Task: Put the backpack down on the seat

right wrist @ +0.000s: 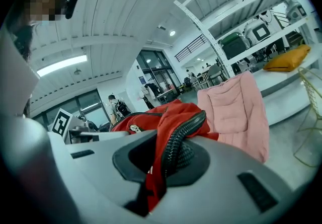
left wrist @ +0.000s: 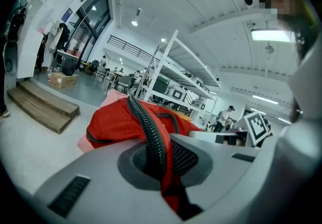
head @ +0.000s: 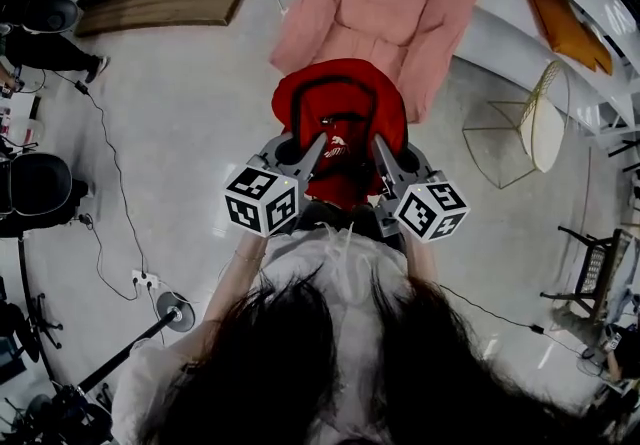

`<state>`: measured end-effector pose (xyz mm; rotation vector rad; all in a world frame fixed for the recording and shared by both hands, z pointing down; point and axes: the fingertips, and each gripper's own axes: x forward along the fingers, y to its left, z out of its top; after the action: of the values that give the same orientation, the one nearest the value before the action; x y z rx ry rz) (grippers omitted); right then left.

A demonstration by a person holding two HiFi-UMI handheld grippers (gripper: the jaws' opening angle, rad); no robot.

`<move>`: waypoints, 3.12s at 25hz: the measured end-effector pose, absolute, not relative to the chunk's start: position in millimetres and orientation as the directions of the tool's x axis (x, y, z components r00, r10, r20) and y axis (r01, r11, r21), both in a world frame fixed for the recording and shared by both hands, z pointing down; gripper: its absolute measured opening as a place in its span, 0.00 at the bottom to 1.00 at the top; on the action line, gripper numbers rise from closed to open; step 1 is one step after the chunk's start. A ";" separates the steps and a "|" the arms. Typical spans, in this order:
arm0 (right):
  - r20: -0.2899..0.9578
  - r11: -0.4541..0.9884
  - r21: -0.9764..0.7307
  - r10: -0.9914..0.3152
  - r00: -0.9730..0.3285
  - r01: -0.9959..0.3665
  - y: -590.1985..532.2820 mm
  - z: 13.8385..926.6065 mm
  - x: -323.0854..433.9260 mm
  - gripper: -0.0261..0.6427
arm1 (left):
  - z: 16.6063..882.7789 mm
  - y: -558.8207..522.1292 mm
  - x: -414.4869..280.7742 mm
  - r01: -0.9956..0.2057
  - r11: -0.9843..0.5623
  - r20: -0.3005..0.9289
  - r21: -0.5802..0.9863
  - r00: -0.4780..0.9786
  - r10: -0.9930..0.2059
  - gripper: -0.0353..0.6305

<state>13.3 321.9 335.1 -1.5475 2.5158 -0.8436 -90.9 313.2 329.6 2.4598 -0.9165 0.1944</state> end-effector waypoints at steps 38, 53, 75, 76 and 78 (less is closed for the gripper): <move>0.272 0.436 -0.512 -0.735 -0.621 -0.740 94.2 374.2 108.6 0.11 | 371.3 102.2 1.0 -0.774 -0.465 0.440 0.429 0.629 -0.641 0.11; 0.318 0.373 -0.541 -0.739 -0.594 -0.754 38.4 398.4 124.3 0.11 | 395.0 41.8 17.4 -0.760 -0.471 0.502 0.447 0.649 -0.571 0.11; 0.490 0.172 -0.512 -0.747 -0.450 -0.842 -88.0 473.5 131.0 0.11 | 469.4 -92.0 22.2 -0.652 -0.618 0.561 0.439 0.736 -0.378 0.11; 0.502 0.159 -0.510 -0.743 -0.443 -0.845 -95.1 481.7 132.7 0.11 | 477.4 -99.5 23.9 -0.648 -0.622 0.565 0.440 0.738 -0.369 0.11; 0.528 0.136 -0.506 -0.732 -0.431 -0.852 -108.2 498.4 136.3 0.11 | 494.1 -114.1 26.9 -0.644 -0.615 0.567 0.456 0.742 -0.357 0.11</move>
<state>136.3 -108.2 498.4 -1.7447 2.4781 -1.2924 26.9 -114.1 494.1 2.2788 -0.7494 0.5639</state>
